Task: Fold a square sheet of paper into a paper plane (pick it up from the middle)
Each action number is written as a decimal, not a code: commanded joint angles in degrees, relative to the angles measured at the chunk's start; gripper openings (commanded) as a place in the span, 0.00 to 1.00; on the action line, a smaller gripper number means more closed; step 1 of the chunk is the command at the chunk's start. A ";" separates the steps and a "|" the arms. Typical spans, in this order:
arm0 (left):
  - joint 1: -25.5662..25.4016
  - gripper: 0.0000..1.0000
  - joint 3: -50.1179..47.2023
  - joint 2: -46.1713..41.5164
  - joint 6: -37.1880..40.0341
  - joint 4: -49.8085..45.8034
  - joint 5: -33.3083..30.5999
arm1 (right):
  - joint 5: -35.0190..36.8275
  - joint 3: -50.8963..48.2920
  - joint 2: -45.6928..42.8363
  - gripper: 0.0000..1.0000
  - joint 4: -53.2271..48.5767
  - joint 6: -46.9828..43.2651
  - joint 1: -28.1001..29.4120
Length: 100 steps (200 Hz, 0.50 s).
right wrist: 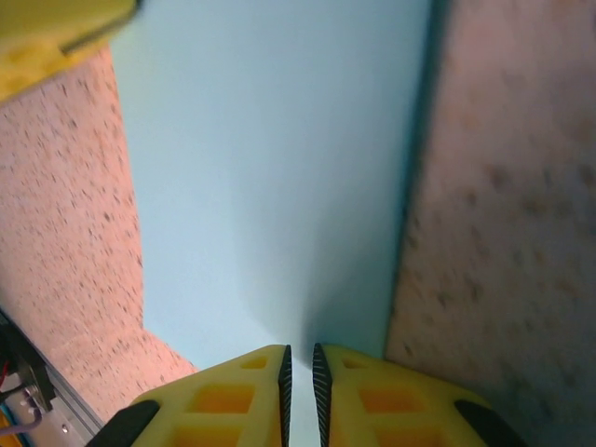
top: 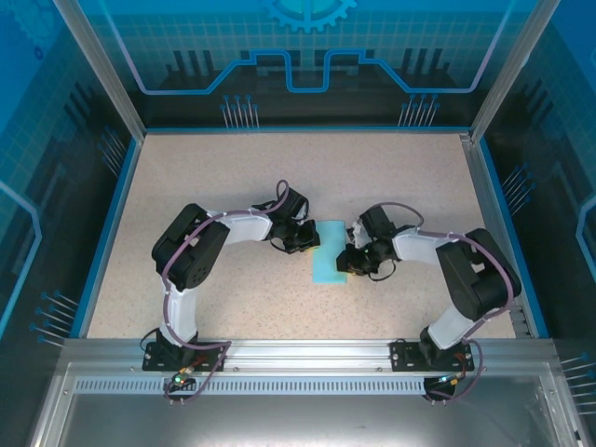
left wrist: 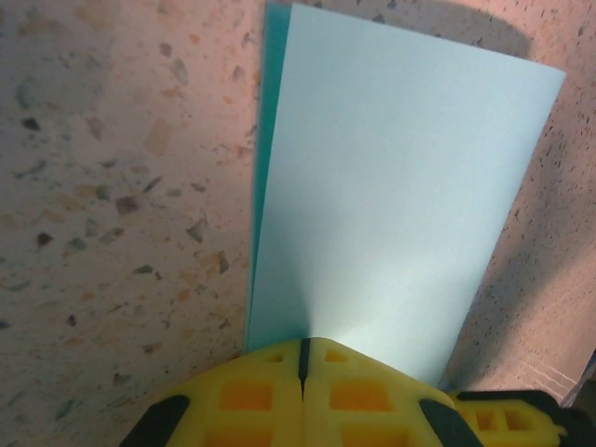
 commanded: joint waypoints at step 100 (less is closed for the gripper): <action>-3.05 0.11 4.79 1.83 4.50 -11.69 -4.70 | 10.64 5.03 -11.18 0.18 -14.57 1.47 2.57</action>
